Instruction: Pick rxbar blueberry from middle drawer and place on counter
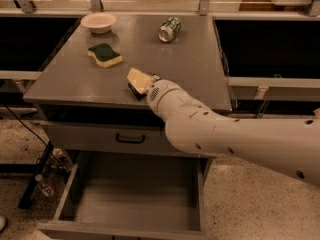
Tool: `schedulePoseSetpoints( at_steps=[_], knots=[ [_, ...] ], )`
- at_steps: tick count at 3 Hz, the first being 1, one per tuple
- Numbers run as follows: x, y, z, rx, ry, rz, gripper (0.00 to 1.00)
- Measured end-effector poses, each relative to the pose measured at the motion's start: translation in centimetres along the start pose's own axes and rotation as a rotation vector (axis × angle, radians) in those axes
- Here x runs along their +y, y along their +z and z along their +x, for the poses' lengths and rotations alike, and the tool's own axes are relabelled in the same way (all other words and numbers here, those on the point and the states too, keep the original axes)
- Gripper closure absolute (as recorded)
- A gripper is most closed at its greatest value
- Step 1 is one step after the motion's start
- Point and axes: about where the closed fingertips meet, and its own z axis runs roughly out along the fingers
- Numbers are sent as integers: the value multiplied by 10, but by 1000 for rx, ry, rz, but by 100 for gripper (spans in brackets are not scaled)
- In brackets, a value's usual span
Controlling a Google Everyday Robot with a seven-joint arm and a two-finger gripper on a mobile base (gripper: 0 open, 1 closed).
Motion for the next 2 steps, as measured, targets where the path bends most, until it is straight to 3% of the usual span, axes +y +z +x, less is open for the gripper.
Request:
schedulePoseSetpoints(
  at_steps=[2],
  knots=[
    [0,0,0,0,0,0,0]
  ],
)
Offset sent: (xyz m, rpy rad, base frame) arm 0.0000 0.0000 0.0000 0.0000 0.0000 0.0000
